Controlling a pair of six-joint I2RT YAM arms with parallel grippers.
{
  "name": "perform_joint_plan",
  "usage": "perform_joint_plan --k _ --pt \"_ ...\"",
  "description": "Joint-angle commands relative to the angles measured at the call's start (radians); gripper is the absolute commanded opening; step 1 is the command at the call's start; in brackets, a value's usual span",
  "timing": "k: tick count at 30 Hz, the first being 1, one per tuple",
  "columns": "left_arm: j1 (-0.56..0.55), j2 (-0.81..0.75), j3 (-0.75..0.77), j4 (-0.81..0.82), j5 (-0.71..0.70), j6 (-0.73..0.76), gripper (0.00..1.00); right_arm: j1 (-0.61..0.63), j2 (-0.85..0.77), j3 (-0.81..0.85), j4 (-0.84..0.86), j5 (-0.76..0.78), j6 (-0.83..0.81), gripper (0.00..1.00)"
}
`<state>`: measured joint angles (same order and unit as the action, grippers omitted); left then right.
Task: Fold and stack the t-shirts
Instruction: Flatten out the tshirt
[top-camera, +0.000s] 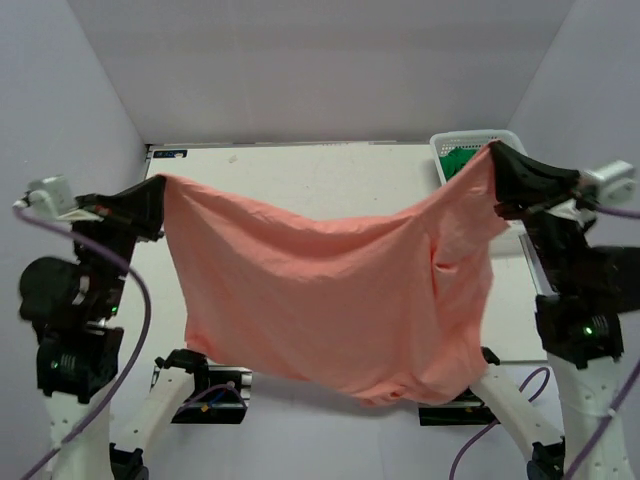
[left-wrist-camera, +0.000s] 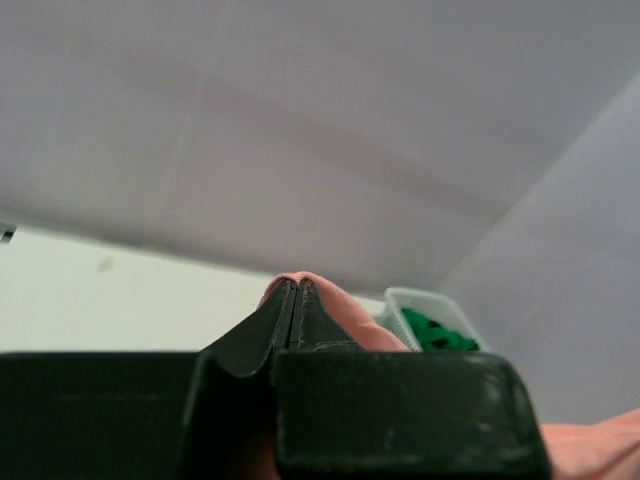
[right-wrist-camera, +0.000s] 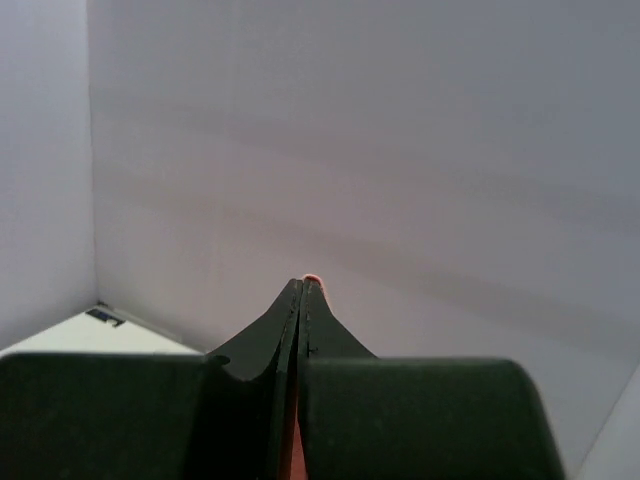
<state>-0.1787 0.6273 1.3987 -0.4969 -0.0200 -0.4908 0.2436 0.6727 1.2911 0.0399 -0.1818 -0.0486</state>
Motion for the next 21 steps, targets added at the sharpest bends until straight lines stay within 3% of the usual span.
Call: perform_joint_plan --k 1,9,21 --pt "0.005 0.012 -0.078 -0.042 -0.116 -0.031 0.0 -0.001 0.03 -0.068 0.15 0.027 0.041 0.0" --pt "0.005 0.12 -0.22 0.0 -0.215 -0.04 0.0 -0.001 0.189 -0.18 0.235 0.058 0.075 0.0" --pt "0.005 0.365 -0.291 0.193 -0.36 -0.04 0.0 -0.001 0.505 -0.118 0.331 0.122 0.075 0.0"
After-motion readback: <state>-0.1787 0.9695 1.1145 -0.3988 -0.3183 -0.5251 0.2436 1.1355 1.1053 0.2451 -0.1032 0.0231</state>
